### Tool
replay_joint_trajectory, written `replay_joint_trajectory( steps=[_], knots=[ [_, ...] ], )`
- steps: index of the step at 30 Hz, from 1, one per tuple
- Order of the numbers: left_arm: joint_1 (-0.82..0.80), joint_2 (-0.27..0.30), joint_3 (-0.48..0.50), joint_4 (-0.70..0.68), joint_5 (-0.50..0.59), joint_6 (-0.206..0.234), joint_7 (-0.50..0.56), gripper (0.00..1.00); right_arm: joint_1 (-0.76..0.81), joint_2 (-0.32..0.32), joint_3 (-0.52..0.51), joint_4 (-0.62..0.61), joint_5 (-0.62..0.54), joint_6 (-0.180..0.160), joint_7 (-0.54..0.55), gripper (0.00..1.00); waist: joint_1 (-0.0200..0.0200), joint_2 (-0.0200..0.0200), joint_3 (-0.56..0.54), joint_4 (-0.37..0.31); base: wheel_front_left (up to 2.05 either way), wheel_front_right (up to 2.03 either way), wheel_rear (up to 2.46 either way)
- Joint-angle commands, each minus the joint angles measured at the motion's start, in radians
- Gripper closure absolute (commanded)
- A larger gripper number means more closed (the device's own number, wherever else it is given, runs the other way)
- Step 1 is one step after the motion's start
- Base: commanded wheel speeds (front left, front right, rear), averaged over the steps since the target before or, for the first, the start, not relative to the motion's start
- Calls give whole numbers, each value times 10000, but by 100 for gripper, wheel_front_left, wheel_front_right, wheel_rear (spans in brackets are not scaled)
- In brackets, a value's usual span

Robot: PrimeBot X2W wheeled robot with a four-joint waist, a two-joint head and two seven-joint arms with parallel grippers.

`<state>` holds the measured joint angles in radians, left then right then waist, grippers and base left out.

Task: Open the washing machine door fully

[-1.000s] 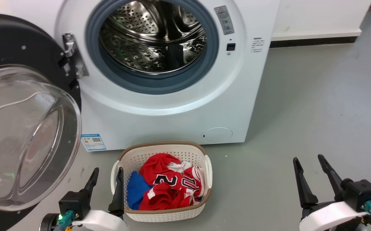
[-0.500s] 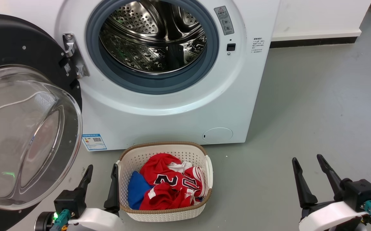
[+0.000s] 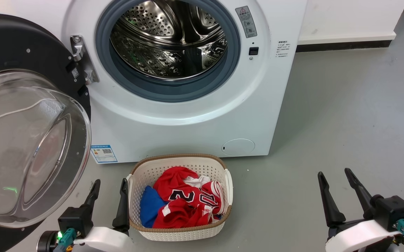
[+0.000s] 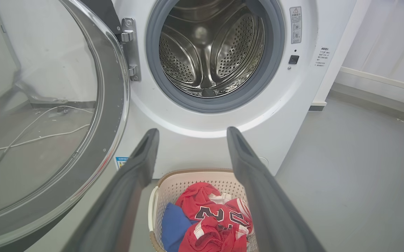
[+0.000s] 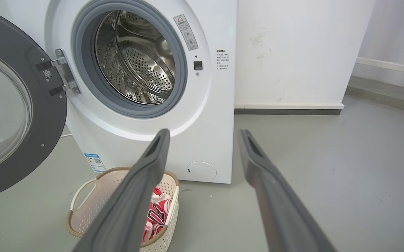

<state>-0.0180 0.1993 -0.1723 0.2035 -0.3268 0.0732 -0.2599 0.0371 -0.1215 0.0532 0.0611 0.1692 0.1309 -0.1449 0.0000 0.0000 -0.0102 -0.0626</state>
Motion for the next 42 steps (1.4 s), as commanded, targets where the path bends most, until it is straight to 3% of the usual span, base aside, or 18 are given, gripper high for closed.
replay_joint_trajectory(
  steps=[1,3,4,10,42],
  knots=[
    [-73,-3,42,19,74,-12,-68,0,-26,-24,17,-11,70,-3,-53,0,0,0,10,2,0,0,0],
    [-72,14,48,28,90,-4,-70,0,-32,-18,16,-5,81,-3,-69,0,0,0,17,5,0,0,0],
    [0,7,29,9,27,0,-2,100,-1,0,2,8,48,0,-17,100,0,0,17,7,0,0,0],
    [141,-126,66,302,-279,-48,130,100,149,45,13,297,386,0,39,100,0,0,21,17,0,0,0],
    [-301,-652,1154,321,-5149,-826,1525,100,-526,166,-473,879,5989,-1,895,100,0,0,50,175,0,0,0]
  ],
)
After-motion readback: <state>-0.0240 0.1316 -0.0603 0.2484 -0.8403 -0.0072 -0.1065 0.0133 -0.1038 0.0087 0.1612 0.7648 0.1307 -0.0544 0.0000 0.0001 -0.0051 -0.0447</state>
